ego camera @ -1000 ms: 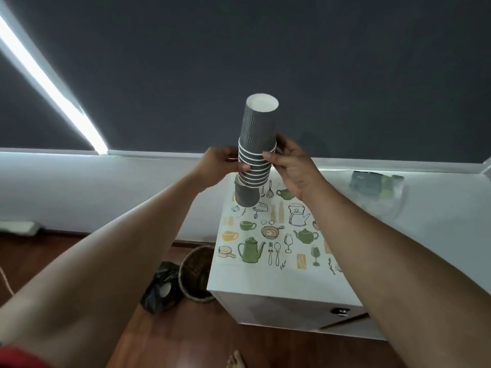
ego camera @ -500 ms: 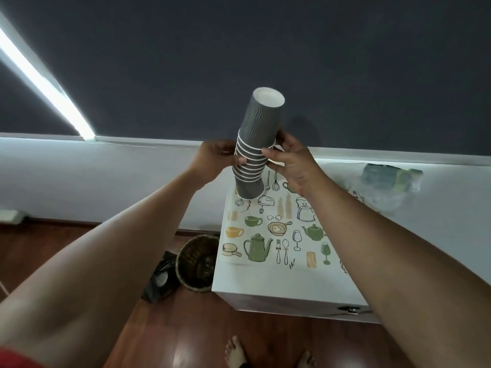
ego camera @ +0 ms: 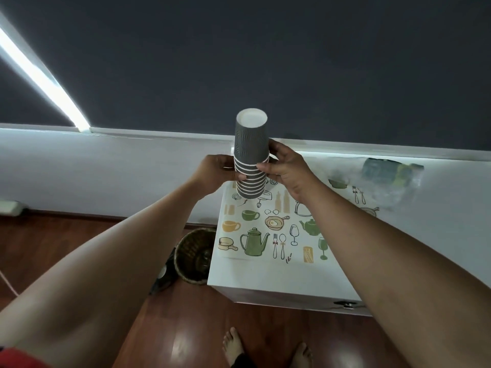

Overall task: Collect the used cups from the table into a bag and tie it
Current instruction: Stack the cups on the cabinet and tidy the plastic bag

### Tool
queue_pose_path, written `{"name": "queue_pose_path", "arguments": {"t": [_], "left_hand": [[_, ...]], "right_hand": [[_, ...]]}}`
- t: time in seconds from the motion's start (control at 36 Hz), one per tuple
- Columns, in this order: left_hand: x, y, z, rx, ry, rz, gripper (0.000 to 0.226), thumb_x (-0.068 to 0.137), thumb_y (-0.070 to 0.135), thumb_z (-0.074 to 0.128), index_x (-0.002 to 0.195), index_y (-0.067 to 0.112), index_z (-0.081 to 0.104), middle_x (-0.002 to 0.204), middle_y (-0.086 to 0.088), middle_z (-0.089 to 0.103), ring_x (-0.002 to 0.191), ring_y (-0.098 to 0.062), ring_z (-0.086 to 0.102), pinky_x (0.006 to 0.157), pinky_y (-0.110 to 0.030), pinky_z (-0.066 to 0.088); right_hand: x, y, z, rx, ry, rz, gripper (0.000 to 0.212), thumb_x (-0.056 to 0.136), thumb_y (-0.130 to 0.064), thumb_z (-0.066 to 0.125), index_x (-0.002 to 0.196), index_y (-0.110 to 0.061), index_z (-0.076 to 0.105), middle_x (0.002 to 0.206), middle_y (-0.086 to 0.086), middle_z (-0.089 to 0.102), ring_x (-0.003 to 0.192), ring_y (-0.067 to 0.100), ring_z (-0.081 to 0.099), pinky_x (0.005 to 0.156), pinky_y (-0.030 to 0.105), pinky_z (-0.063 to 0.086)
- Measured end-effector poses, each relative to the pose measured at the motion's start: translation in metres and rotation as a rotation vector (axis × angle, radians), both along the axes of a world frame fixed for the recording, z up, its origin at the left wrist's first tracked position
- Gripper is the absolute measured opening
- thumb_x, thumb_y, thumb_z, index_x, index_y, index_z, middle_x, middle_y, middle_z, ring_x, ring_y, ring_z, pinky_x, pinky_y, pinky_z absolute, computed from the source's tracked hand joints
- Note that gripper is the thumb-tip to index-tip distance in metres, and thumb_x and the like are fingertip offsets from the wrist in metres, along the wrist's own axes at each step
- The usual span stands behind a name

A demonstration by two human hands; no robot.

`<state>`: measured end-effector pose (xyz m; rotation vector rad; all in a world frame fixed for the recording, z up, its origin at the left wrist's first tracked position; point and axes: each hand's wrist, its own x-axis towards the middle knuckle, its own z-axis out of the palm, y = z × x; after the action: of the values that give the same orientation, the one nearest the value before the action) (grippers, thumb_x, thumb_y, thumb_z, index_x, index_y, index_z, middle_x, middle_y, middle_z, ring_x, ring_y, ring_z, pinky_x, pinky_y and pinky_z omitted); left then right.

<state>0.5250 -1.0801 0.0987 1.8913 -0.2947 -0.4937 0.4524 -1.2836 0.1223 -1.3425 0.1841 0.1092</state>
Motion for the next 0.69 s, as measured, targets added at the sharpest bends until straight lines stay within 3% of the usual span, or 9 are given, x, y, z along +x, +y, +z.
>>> {"name": "queue_pose_path", "arguments": {"t": [0.22, 0.39, 0.5, 0.61, 0.69], "left_hand": [[-0.01, -0.002, -0.015, -0.002, 0.008, 0.026, 0.047, 0.067, 0.011, 0.087, 0.111, 0.008, 0.072, 0.103, -0.002, 0.077, 0.093, -0.015, 0.074, 0.087, -0.029, 0.058], [-0.016, -0.003, -0.011, 0.065, -0.005, 0.043, 0.047, 0.07, 0.012, 0.086, 0.115, 0.006, 0.072, 0.104, -0.005, 0.076, 0.085, -0.008, 0.072, 0.092, -0.03, 0.056], [-0.03, -0.002, -0.014, 0.135, 0.026, 0.147, 0.053, 0.072, 0.013, 0.086, 0.121, 0.001, 0.068, 0.111, -0.01, 0.073, 0.096, -0.018, 0.069, 0.097, -0.031, 0.052], [-0.047, -0.002, -0.019, 0.183, 0.076, 0.258, 0.047, 0.077, 0.011, 0.083, 0.117, -0.003, 0.066, 0.101, -0.015, 0.073, 0.09, -0.024, 0.067, 0.088, -0.032, 0.053], [-0.062, -0.006, -0.026, 0.249, 0.142, 0.327, 0.029, 0.084, 0.012, 0.077, 0.102, -0.009, 0.07, 0.077, -0.015, 0.073, 0.065, -0.023, 0.069, 0.068, -0.034, 0.062]], "right_hand": [[-0.003, 0.0, -0.02, -0.069, -0.008, -0.009, 0.071, 0.075, 0.005, 0.076, 0.137, -0.023, 0.055, 0.125, -0.015, 0.066, 0.12, 0.011, 0.061, 0.104, 0.041, 0.049], [-0.008, -0.002, -0.021, -0.083, 0.004, -0.031, 0.069, 0.075, 0.002, 0.078, 0.136, -0.023, 0.056, 0.134, -0.008, 0.062, 0.124, 0.014, 0.059, 0.105, 0.044, 0.048], [-0.026, -0.012, -0.027, -0.094, 0.058, -0.074, 0.069, 0.078, -0.003, 0.079, 0.138, -0.025, 0.054, 0.145, -0.005, 0.053, 0.128, 0.015, 0.051, 0.106, 0.04, 0.046], [-0.05, -0.025, -0.032, -0.103, 0.082, -0.103, 0.064, 0.077, -0.008, 0.081, 0.133, -0.03, 0.058, 0.139, -0.009, 0.058, 0.121, 0.009, 0.057, 0.102, 0.035, 0.049], [-0.07, -0.04, -0.036, -0.083, 0.096, -0.131, 0.059, 0.079, -0.004, 0.078, 0.127, -0.033, 0.061, 0.135, -0.009, 0.061, 0.122, 0.01, 0.058, 0.099, 0.034, 0.05]]}}
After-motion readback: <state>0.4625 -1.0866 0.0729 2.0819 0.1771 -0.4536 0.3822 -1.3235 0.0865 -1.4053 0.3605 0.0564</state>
